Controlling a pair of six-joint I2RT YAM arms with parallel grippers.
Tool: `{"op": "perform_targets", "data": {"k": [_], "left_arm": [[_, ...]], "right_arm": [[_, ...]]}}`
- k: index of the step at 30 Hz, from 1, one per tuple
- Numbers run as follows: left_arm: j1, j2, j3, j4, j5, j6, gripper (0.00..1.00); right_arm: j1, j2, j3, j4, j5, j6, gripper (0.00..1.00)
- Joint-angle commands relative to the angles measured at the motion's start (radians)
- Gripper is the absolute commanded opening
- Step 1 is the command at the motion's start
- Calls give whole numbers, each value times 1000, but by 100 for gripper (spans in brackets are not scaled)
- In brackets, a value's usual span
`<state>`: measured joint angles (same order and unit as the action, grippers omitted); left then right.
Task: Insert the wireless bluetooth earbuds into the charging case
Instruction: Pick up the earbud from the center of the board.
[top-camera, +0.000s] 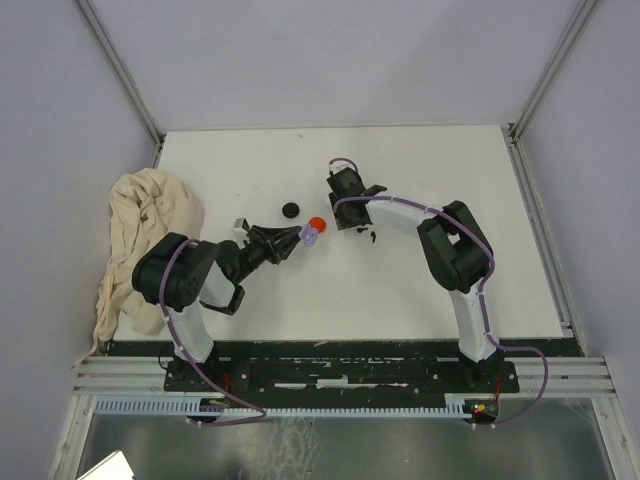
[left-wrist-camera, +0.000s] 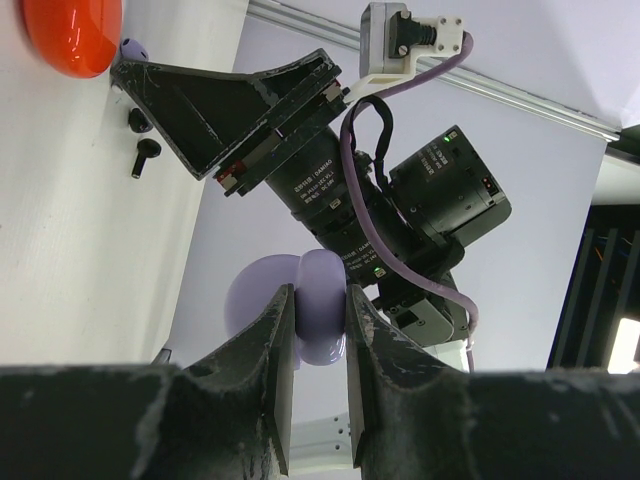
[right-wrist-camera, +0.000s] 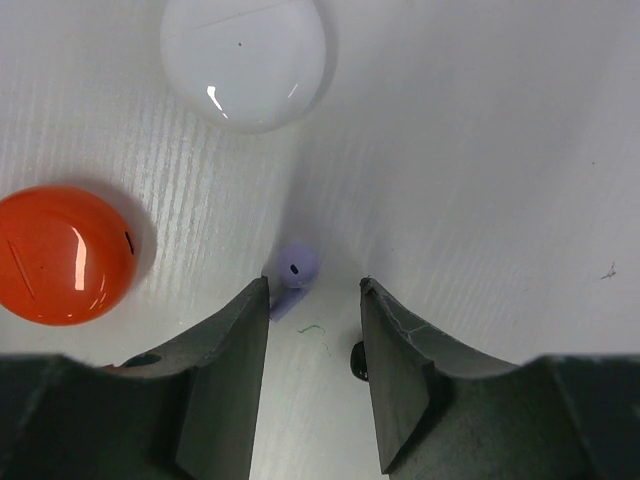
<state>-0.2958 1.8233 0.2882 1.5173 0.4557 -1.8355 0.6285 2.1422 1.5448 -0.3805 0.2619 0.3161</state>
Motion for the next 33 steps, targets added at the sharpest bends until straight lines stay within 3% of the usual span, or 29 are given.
{"op": "perform_targets", "data": {"k": [1,12,33], "left_arm": [[4,-16,-5,213,20,45,3],[4,-22,-12,213,17,46,3],[15,-22,-15,212,28,49,3]], "right_arm": [[2,-27,-34,-73,37,-28,50],[2,-44,-36,-57,8,-10,49],[0,46,70,-71,-45,206,46]]}}
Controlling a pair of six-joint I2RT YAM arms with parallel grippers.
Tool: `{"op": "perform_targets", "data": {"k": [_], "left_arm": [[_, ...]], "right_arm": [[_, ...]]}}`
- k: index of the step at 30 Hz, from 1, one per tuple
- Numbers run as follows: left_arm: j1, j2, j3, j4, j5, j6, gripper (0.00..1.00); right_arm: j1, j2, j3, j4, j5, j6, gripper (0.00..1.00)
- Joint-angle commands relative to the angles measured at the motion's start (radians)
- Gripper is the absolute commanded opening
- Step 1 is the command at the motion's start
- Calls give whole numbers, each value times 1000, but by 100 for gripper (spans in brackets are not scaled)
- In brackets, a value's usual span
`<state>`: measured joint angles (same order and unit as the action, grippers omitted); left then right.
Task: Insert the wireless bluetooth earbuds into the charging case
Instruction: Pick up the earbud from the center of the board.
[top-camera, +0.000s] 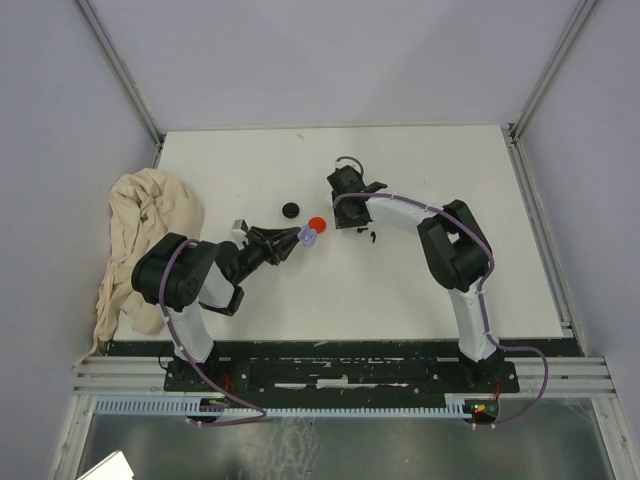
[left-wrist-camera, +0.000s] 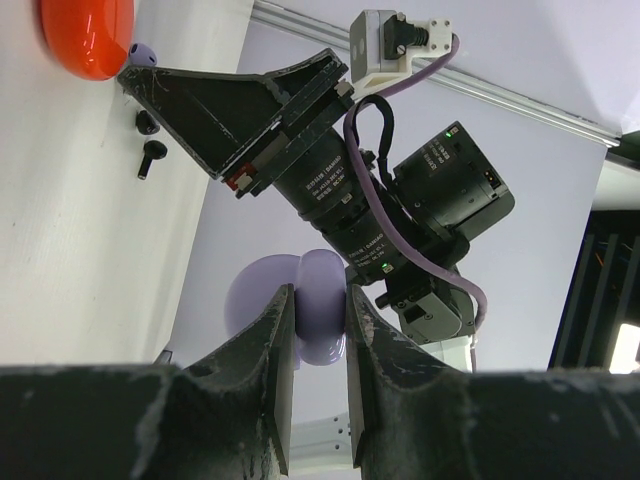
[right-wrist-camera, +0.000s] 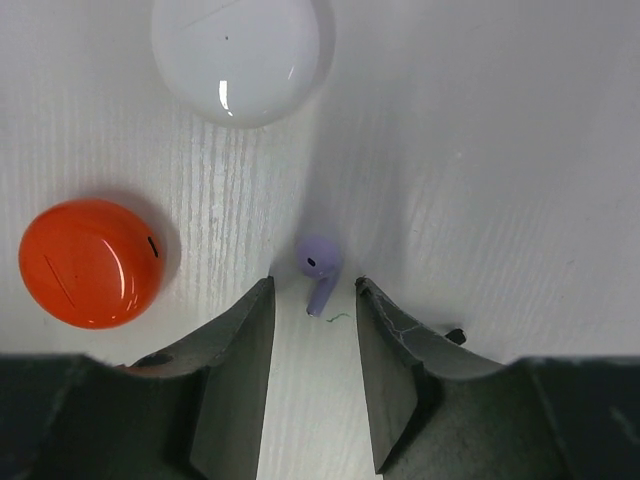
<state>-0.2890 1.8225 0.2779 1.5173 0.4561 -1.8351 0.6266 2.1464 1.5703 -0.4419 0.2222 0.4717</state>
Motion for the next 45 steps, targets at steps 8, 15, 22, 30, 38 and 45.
{"op": "perform_targets", "data": {"k": [8,15,22,30,38,45], "left_arm": [[17,-23,-5,212,36,47,3],[19,-17,3,212,39,45,3],[19,-15,4,212,38,44,3],[19,-17,1,212,37,46,3],[19,-18,-2,212,40,50,3],[18,-1,8,212,50,52,3]], "right_arm": [[-2,66,63,-22,3,80,43],[-9,75,65,-27,-1,84,40],[-11,92,77,-32,-10,78,38],[-12,94,74,-42,-7,69,32],[-14,68,46,8,9,34,17],[-13,-171,-215,377,54,-95,11]]}}
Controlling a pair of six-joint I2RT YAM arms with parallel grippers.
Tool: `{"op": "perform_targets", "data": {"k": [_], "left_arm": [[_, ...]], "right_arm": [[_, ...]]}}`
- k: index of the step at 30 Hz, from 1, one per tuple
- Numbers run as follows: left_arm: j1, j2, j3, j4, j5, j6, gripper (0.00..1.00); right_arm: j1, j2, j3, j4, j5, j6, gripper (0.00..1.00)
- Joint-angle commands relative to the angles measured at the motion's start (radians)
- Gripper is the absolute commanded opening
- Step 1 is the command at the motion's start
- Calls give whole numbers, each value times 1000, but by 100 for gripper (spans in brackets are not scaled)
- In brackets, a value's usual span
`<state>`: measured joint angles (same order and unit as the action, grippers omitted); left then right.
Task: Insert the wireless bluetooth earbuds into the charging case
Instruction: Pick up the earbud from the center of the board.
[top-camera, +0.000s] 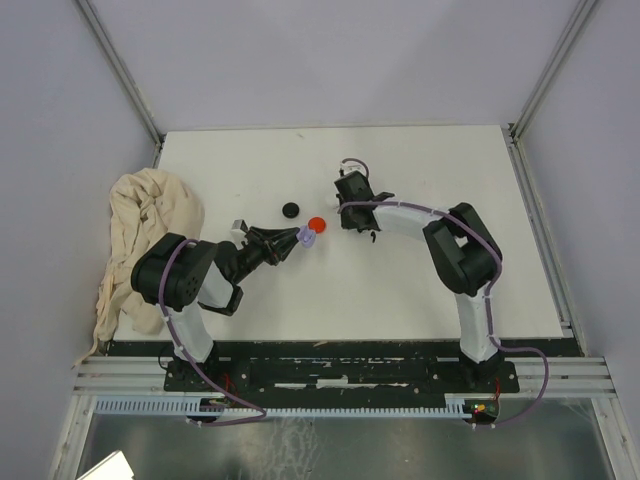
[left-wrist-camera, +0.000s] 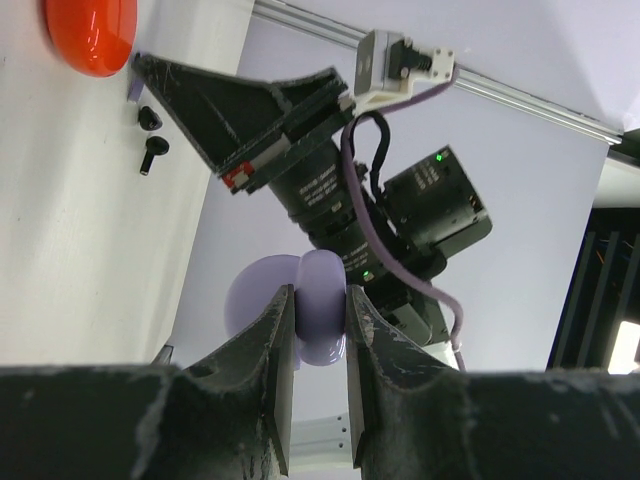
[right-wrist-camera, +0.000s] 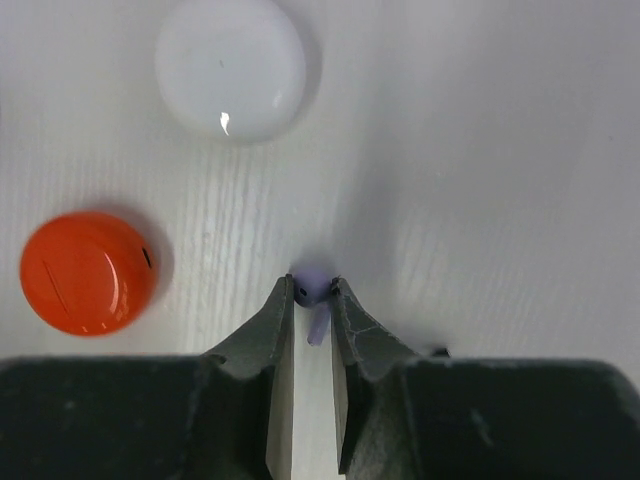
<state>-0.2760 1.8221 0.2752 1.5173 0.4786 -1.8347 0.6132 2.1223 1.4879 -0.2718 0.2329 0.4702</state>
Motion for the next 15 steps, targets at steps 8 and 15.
{"op": "perform_targets", "data": {"k": [8,15], "left_arm": [[-12,39,55,211,20,50,3],[-42,95,112,210,14,30,3]], "right_arm": [[1,-411,-453,609,-49,-205,10],[2,-568,-678,923,-212,-231,6]]}}
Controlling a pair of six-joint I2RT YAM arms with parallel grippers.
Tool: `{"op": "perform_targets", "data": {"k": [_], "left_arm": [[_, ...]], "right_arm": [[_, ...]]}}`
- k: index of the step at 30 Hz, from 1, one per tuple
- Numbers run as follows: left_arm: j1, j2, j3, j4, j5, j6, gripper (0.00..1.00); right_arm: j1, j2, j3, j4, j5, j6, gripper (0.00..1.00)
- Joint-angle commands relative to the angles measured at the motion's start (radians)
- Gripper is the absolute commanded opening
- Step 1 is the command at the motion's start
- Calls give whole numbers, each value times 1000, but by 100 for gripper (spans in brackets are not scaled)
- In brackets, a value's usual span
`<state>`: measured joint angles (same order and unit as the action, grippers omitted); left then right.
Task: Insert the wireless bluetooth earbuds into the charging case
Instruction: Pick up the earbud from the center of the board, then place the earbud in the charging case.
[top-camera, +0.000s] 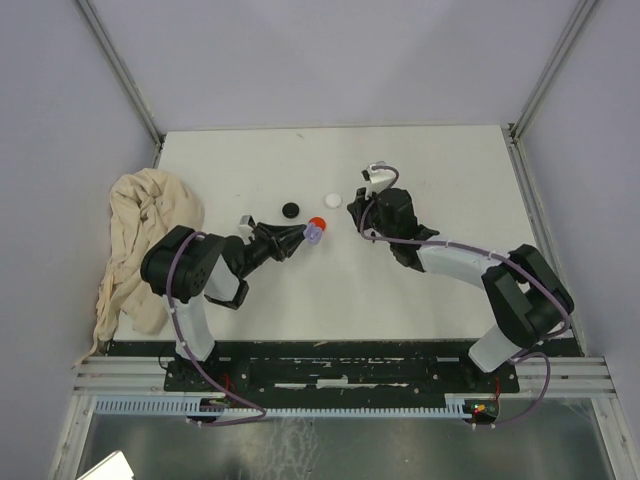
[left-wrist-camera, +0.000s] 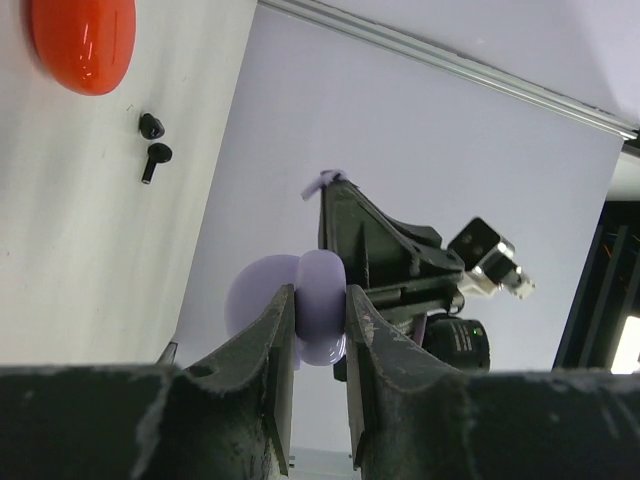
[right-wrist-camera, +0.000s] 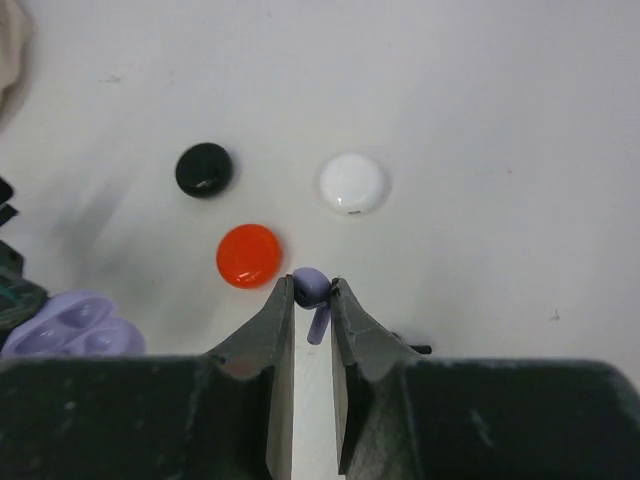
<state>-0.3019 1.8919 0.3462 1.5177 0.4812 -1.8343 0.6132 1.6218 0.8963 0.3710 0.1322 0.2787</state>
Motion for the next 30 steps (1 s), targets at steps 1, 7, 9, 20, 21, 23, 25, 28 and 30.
{"op": "perform_targets", "data": {"k": [1,7,9,20,21,23,25,28,30], "left_arm": [[-18,29,48,210,10,28,3],[-32,45,71,210,0,11,3],[-37,51,76,211,-2,6,3],[-51,60,87,211,29,-4,3],[-51,58,88,210,32,-5,3],[-51,54,88,211,38,-7,3],[-51,47,91,210,46,-9,3],[-51,36,98,211,58,-14,3],[-50,28,100,210,62,-18,3]], "right_arm": [[3,-76,-113,333,-133,-47,6],[24,-79,-255,676,-230,-129,5],[36,-59,-294,799,-260,-170,4],[89,72,-331,1073,-402,-312,1],[94,76,-328,1072,-407,-320,1],[98,85,-326,1073,-417,-335,1],[102,94,-325,1073,-424,-343,1],[106,112,-323,1072,-431,-353,1],[107,120,-322,1073,-432,-356,1]]}}
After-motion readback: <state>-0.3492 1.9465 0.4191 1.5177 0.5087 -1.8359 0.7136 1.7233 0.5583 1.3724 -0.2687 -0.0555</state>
